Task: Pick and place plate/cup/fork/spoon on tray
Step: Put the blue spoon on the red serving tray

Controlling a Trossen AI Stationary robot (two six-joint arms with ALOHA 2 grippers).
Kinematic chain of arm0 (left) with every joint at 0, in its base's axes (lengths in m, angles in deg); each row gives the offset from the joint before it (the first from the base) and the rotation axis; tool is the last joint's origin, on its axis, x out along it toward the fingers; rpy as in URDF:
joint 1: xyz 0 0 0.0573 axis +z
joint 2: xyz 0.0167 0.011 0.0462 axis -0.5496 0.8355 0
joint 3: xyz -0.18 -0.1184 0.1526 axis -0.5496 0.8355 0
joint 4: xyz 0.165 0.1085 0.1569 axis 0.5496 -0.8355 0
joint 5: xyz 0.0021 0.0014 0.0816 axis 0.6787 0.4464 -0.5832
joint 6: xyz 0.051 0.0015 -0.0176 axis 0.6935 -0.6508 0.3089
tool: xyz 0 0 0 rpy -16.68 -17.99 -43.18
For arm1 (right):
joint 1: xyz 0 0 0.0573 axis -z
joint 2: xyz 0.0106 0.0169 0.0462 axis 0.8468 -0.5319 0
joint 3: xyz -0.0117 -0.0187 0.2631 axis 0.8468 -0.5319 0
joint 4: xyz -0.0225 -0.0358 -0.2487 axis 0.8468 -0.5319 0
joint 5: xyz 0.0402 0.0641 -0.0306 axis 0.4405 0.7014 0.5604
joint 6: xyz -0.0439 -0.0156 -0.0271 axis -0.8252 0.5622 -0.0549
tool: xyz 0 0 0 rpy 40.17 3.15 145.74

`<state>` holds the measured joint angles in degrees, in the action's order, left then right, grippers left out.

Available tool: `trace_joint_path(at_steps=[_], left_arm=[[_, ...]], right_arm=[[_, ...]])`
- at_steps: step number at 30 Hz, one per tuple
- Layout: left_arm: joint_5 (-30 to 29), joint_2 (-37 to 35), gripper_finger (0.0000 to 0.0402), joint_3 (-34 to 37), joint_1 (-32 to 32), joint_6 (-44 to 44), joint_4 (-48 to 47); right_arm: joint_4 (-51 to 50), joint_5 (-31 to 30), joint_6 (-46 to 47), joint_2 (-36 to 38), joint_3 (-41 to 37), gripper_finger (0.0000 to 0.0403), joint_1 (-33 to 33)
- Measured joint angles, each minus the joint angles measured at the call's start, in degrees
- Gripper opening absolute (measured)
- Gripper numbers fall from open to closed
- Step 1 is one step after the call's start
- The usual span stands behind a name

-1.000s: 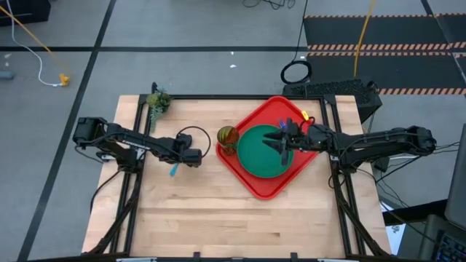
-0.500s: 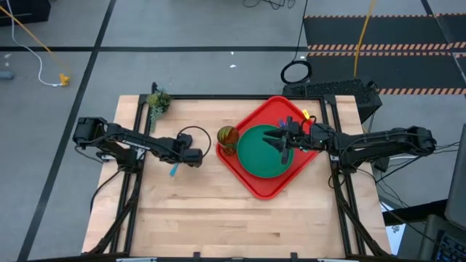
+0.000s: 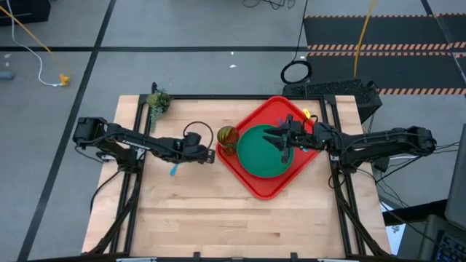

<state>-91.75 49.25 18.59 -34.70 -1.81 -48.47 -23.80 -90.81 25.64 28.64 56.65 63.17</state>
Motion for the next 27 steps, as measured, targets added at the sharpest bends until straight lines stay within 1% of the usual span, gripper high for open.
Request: trace_joint_path(at_steps=[7, 10, 12, 15, 19, 21, 27], left_arm=[[-0.09, 0.00, 0.0138, 0.00, 0.38, 5.79, 7.47], [-1.60, 0.00, 0.0138, -0.01, 0.49, 11.66, 9.61], [-1.56, 0.00, 0.0138, -0.02, 0.84, 14.88, 9.73], [0.00, -0.02, 0.0138, -0.02, 1.01, 15.90, 9.39], [3.18, 0.00, 0.0138, -0.02, 0.93, 20.37, 9.06], [4.00, -0.02, 0.0138, -0.04, 1.27, 20.56, 6.51], [5.47, -0.86, 0.0138, -0.04, 4.63, 11.90, -8.27]], right_arm=[[0.10, 0.16, -0.19, 0.00, 0.00, 0.0116, 0.00], [-0.02, 0.20, -0.19, 0.00, 0.00, 0.0116, 0.00], [-0.06, 0.26, -0.19, 0.00, 0.00, 0.0116, -0.01], [-0.47, 0.38, -0.18, 0.00, 0.00, 0.0116, -0.13], [-2.18, 0.38, -0.17, 0.00, 0.00, 0.0116, -0.15], [-3.12, 0.40, -0.16, 0.00, 0.00, 0.0116, -0.15], [-3.49, 0.40, 0.78, 0.00, 0.00, 0.0116, -0.17]])
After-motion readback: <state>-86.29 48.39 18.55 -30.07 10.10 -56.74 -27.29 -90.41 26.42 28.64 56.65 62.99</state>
